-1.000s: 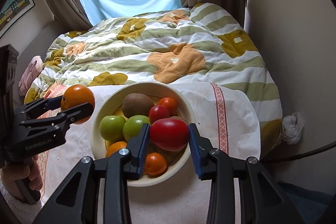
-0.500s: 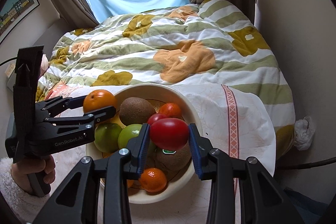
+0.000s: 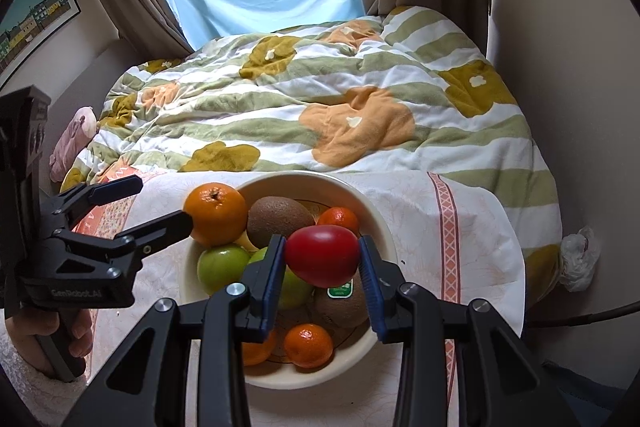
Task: Organize fruits
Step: 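Carry the tangerine into the bowl and open the left tool, then lower the red tomato into the bowl and open the right tool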
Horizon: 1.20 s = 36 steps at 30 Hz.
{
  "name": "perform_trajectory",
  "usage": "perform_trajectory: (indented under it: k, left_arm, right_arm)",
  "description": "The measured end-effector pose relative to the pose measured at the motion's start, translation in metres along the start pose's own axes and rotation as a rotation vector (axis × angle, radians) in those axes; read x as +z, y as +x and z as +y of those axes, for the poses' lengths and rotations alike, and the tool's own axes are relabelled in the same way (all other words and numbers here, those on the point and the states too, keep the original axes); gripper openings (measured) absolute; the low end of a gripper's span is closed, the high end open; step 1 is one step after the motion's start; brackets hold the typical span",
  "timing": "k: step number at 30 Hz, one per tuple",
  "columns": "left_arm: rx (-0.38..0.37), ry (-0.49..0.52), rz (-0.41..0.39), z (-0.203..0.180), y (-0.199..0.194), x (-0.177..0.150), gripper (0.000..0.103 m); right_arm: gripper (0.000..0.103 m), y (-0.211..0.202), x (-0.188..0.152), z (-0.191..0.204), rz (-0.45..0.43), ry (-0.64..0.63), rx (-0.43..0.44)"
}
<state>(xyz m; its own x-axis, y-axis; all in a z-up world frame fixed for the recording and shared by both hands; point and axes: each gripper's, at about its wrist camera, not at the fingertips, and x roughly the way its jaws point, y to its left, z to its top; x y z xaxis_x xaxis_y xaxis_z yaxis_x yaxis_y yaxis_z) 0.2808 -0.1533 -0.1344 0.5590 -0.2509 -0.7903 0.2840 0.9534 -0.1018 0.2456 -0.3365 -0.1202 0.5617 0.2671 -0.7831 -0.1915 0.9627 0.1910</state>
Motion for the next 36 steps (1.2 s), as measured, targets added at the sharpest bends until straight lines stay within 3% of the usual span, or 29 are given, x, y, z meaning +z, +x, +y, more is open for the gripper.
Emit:
perform_trajectory:
  k: [7,19,25,27,28,29,31,36]
  left_arm:
    - [0.035,-0.026,-0.010,0.012,-0.022,-0.013,0.103]
    - [0.115,-0.110,0.006,0.029,-0.030,-0.041,0.103]
    - [0.141,-0.147,0.026,0.034,-0.030,-0.053,0.103]
    - [0.143,-0.151,0.032,0.035,-0.030,-0.057,0.103]
    - [0.144,-0.151,0.035,0.035,-0.030,-0.058,0.103]
    - [0.146,-0.151,0.037,0.036,-0.031,-0.059,0.103]
    - [0.147,-0.152,0.038,0.037,-0.032,-0.060,0.103]
    - [0.140,-0.150,0.020,0.042,-0.047,-0.061,0.103]
  right_arm:
    - [0.034,0.002,0.006,0.014,0.002,-0.035,0.037]
    - [0.034,0.043,0.004,0.039,0.056,-0.163,0.138]
    - [0.034,0.058,0.004,0.041,0.073,-0.193,0.129]
    - [0.048,0.061,0.004,0.040,0.084,-0.191,0.128]
    - [0.064,0.060,0.004,0.040,0.083,-0.190,0.135]
    - [0.073,0.057,0.004,0.040,0.072,-0.191,0.148]
    - [0.084,0.053,0.003,0.043,0.058,-0.199,0.130]
    - [0.087,0.039,0.003,0.048,0.043,-0.192,0.097]
